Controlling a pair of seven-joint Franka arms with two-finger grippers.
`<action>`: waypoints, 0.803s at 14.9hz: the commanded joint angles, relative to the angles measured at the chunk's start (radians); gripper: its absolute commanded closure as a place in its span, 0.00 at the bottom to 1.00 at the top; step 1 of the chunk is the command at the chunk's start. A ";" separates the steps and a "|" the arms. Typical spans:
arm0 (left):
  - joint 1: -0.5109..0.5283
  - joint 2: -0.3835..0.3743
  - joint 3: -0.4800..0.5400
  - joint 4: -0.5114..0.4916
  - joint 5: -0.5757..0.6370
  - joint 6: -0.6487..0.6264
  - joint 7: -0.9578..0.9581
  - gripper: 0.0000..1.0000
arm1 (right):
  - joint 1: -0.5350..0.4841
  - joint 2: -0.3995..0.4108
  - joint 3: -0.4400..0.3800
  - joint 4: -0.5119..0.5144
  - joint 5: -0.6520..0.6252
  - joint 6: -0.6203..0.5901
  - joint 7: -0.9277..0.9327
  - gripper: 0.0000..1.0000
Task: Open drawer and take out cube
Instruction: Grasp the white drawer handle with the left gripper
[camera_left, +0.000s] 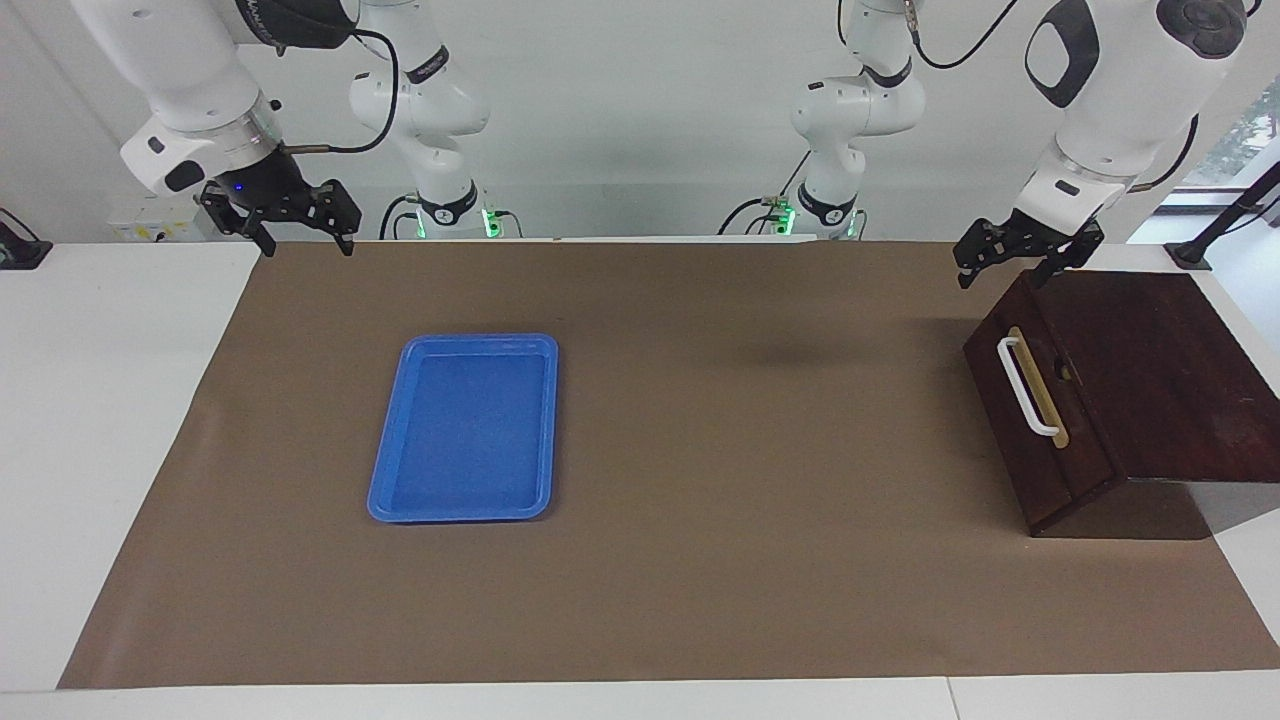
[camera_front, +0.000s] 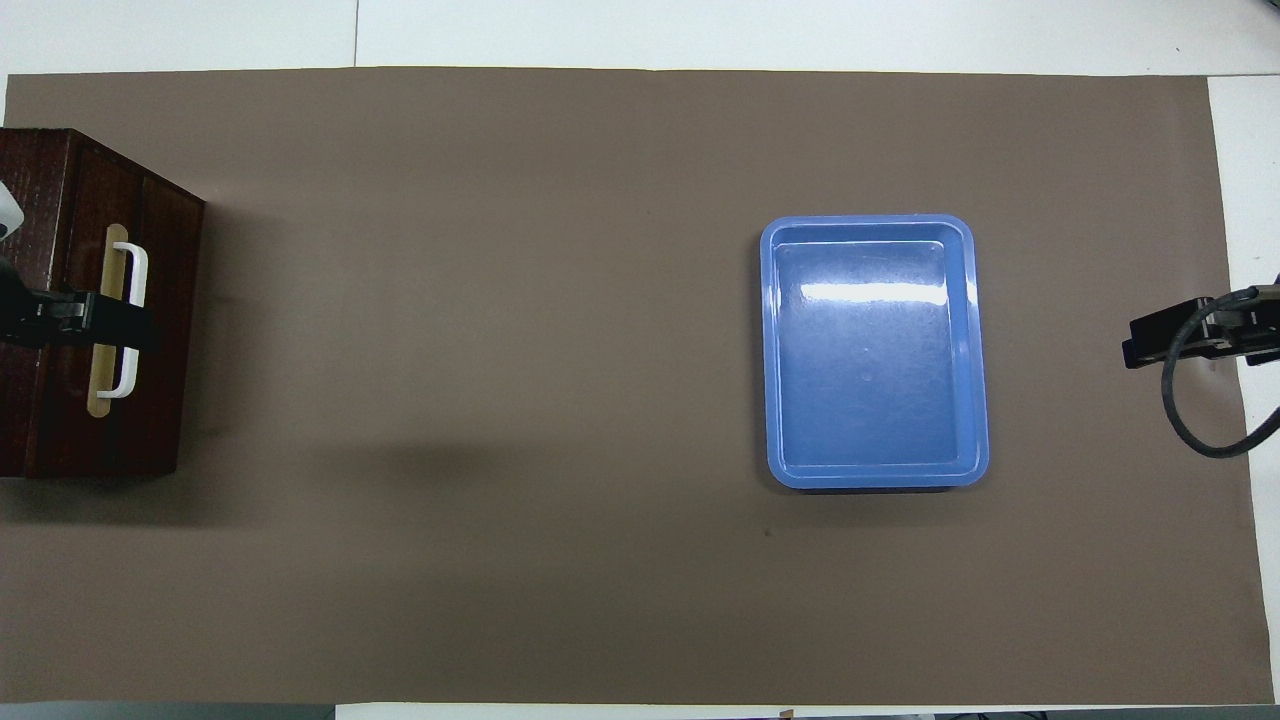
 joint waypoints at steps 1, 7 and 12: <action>-0.013 0.010 0.005 0.020 0.019 -0.023 0.010 0.00 | -0.020 -0.005 0.014 -0.002 0.020 -0.008 0.004 0.00; -0.081 0.031 0.004 -0.032 0.208 0.046 0.001 0.00 | -0.020 -0.005 0.014 -0.002 0.020 -0.008 0.004 0.00; -0.090 0.123 0.004 -0.080 0.415 0.156 -0.139 0.00 | -0.020 -0.005 0.014 -0.002 0.020 -0.008 0.004 0.00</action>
